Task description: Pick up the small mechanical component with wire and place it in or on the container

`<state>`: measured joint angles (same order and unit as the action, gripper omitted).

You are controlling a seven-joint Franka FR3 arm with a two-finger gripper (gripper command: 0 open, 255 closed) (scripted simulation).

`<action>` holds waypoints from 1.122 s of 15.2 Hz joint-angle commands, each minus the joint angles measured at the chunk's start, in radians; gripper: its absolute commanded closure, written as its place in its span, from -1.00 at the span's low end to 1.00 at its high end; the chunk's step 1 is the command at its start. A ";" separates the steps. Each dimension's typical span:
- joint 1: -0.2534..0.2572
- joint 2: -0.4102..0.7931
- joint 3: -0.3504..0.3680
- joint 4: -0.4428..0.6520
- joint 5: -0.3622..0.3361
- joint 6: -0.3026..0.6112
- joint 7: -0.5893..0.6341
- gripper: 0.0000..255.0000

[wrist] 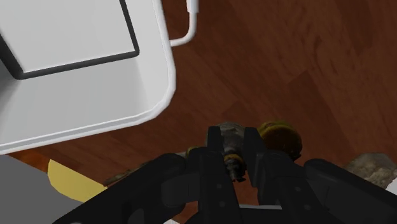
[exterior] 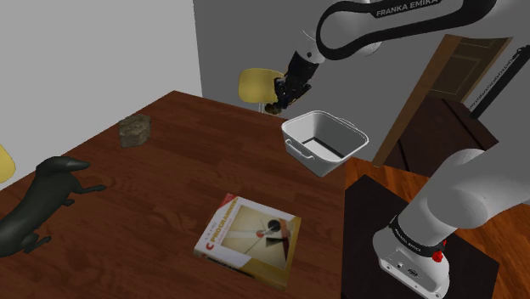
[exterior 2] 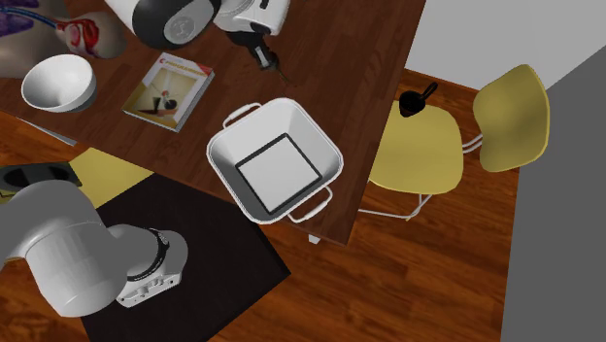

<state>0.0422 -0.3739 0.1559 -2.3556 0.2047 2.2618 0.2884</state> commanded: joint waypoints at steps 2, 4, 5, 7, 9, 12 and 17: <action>-0.014 -0.090 -0.053 -0.074 0.008 -0.027 -0.070 1.00; -0.026 -0.143 -0.088 -0.115 0.005 -0.045 -0.113 1.00; -0.032 -0.168 -0.107 -0.133 0.002 -0.055 -0.134 1.00; -0.048 -0.216 -0.144 -0.168 -0.008 -0.076 -0.177 1.00; -0.067 -0.262 -0.182 -0.197 -0.022 -0.099 -0.219 1.00; -0.106 -0.336 -0.254 -0.239 -0.056 -0.144 -0.297 1.00; -0.104 -0.322 -0.257 -0.297 -0.050 -0.073 -0.311 1.00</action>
<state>-0.0615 -0.6988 -0.0989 -2.6400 0.1540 2.1731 -0.0174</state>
